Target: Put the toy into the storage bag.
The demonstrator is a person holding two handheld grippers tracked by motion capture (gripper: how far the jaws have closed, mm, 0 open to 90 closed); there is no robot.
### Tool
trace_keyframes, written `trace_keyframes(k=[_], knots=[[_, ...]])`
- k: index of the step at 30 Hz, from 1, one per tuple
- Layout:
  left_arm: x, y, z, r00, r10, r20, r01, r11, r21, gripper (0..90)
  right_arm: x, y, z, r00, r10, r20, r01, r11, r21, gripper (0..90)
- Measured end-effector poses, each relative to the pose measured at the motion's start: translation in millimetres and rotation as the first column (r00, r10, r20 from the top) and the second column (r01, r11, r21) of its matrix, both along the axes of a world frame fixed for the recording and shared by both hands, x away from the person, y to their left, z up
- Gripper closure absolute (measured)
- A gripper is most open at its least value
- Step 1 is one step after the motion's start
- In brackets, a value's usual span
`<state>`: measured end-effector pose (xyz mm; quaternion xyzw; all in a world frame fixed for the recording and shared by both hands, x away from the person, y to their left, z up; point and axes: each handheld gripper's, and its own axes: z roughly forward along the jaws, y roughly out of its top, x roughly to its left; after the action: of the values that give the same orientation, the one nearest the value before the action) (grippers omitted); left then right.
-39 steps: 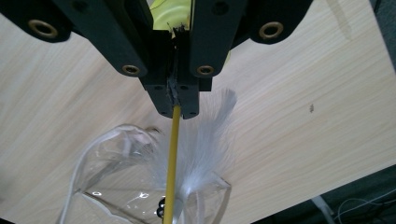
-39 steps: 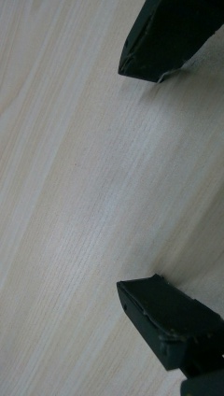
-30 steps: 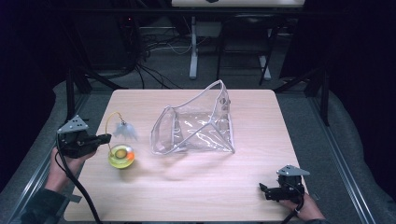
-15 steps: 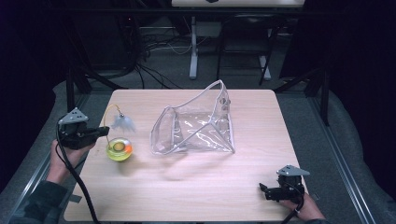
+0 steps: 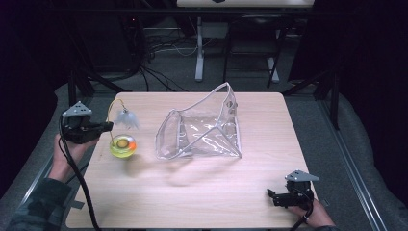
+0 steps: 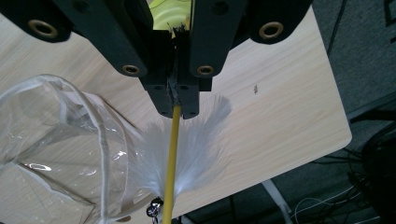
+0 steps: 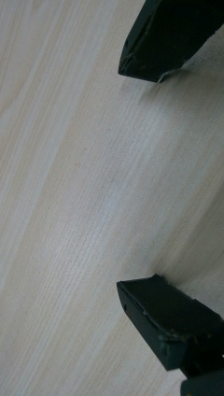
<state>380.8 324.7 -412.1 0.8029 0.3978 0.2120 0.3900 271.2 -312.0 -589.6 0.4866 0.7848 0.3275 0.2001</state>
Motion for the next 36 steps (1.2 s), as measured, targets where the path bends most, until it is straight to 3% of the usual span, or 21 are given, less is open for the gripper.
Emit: trace_keyframes(k=[27,36], knots=[[21.7,-15.3,33.3,0.9991,-0.012,0.040,0.012,0.9999,0.012,88.8,-0.3,-0.8,0.4,1.0000,0.006,-0.003,-0.006,1.000,-0.011,0.0],[27.1,-19.2,48.8,0.9972,-0.007,0.074,0.006,1.0000,0.007,88.8,-0.4,-0.8,0.4,1.0000,0.006,-0.004,-0.006,1.000,-0.011,0.0]])
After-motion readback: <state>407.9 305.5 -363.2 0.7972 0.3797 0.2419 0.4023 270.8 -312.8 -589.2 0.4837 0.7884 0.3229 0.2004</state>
